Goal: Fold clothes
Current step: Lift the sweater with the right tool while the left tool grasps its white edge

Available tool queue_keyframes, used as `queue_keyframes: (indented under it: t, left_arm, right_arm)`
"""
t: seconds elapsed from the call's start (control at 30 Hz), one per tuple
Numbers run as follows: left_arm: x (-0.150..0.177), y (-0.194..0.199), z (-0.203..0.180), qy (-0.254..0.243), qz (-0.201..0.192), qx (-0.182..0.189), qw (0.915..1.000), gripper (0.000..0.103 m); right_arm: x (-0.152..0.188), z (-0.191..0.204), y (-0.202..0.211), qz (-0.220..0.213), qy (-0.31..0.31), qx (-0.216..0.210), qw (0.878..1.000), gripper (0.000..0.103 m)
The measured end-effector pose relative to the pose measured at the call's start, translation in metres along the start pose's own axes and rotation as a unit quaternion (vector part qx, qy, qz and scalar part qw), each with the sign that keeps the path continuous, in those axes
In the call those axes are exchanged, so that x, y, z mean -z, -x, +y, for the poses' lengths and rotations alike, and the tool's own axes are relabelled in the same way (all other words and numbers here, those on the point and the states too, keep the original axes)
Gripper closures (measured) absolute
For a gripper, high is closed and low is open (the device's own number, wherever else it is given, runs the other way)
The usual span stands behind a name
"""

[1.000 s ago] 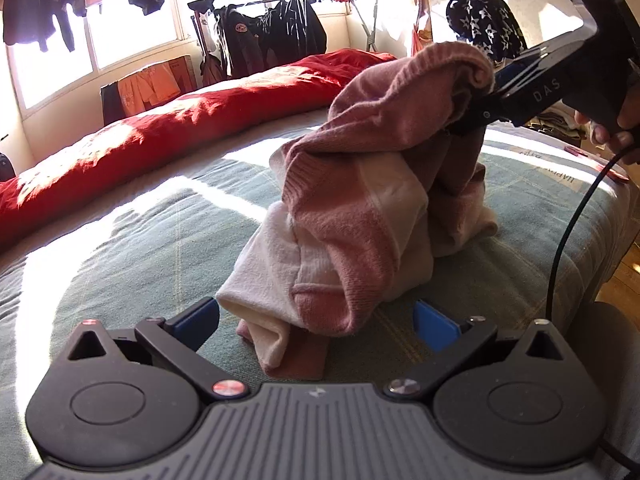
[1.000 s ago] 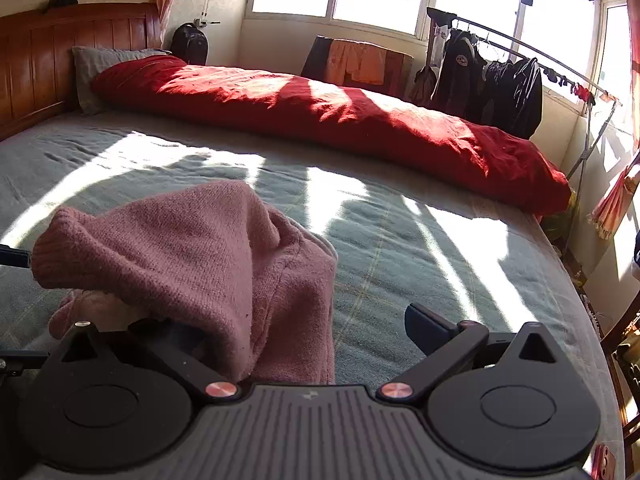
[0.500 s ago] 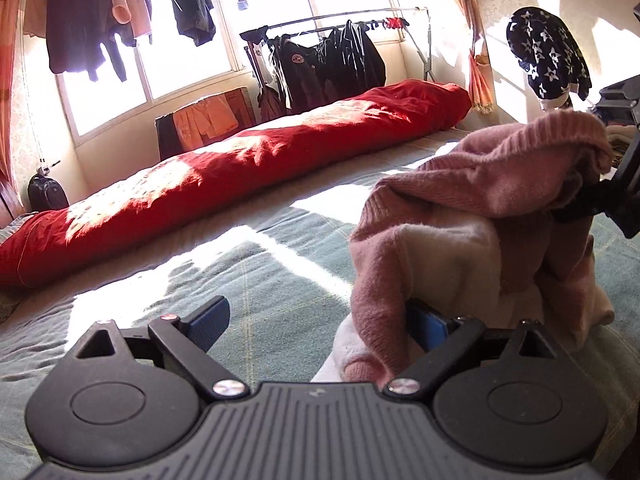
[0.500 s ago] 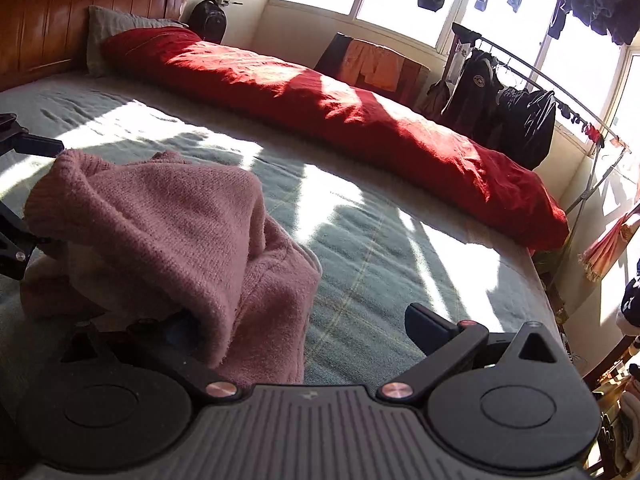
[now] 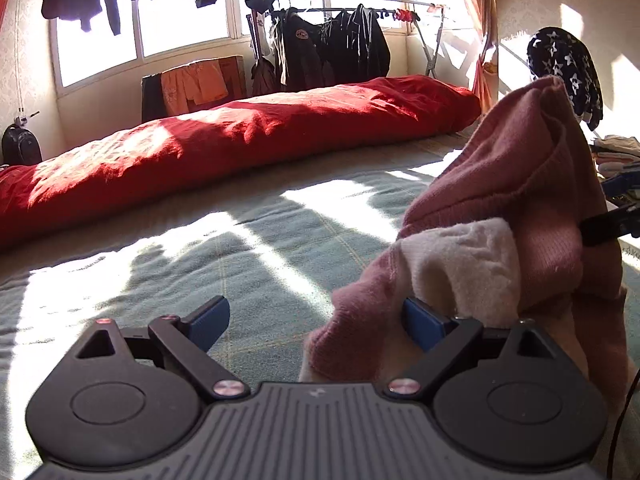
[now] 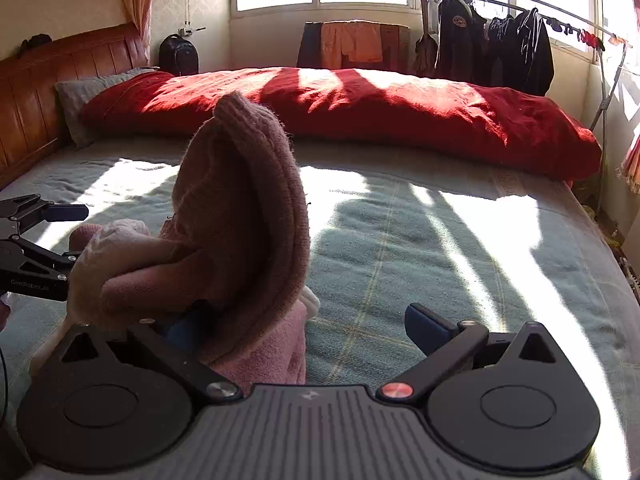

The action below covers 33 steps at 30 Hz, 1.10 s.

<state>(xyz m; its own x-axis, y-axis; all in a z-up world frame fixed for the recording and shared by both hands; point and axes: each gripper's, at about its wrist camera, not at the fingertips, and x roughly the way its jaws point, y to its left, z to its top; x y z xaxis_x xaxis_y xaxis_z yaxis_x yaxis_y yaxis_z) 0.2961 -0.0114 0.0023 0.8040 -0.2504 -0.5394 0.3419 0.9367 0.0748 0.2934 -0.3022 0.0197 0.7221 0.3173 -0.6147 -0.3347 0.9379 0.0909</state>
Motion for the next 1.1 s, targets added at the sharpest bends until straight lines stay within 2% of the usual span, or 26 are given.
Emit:
queue_keyframes:
  t: [0.07, 0.2, 0.3, 0.4, 0.5, 0.57, 0.67, 0.77, 0.83, 0.9, 1.0, 1.1]
  left_arm:
    - [0.006, 0.007, 0.004, 0.011, 0.004, 0.02, 0.9997, 0.01]
    - [0.014, 0.024, 0.009, 0.018, 0.01, 0.052, 0.9984, 0.01]
    - [0.02, 0.032, 0.008, 0.013, 0.022, 0.073, 0.997, 0.01]
    - [0.03, 0.038, 0.003, 0.004, 0.024, 0.071, 0.9972, 0.009]
    - [0.038, 0.043, 0.001, 0.006, 0.018, 0.075, 0.997, 0.008]
    - [0.041, 0.044, 0.002, 0.016, 0.009, 0.085, 0.9962, 0.004]
    - [0.05, 0.036, 0.007, 0.049, 0.012, 0.098, 0.9939, 0.003]
    - [0.064, 0.02, 0.012, 0.079, 0.041, 0.122, 0.9884, 0.003]
    - [0.074, 0.011, 0.015, 0.096, 0.062, 0.122, 0.9859, 0.003]
    - [0.084, 0.002, 0.018, 0.098, 0.086, 0.125, 0.9836, 0.003]
    - [0.091, -0.004, 0.021, 0.106, 0.085, 0.131, 0.9819, 0.001]
    - [0.088, -0.008, 0.02, 0.095, 0.097, 0.128, 0.9824, 0.001]
  right_arm:
    - [0.01, 0.005, 0.006, -0.002, -0.008, -0.023, 1.0, 0.0]
    - [0.021, 0.027, 0.026, -0.012, 0.021, -0.055, 0.998, 0.0]
    - [0.028, 0.045, 0.036, -0.016, 0.055, -0.059, 0.997, 0.0]
    - [0.032, 0.061, 0.037, -0.006, 0.085, -0.051, 0.995, 0.0]
    - [0.037, 0.07, 0.033, 0.005, 0.089, -0.06, 0.994, 0.0]
    - [0.042, 0.074, 0.025, 0.014, 0.088, -0.069, 0.994, 0.0]
    - [0.056, 0.077, 0.005, 0.035, 0.08, -0.069, 0.994, 0.0]
    - [0.07, 0.077, -0.013, 0.052, 0.073, -0.063, 0.994, 0.0]
    - [0.073, 0.075, -0.016, 0.056, 0.066, -0.063, 0.994, 0.0]
    - [0.074, 0.071, -0.019, 0.063, 0.059, -0.066, 0.994, 0.0]
    - [0.076, 0.066, -0.019, 0.076, 0.067, -0.074, 0.992, 0.0]
    - [0.081, 0.064, -0.017, 0.071, 0.081, -0.076, 0.991, 0.0]
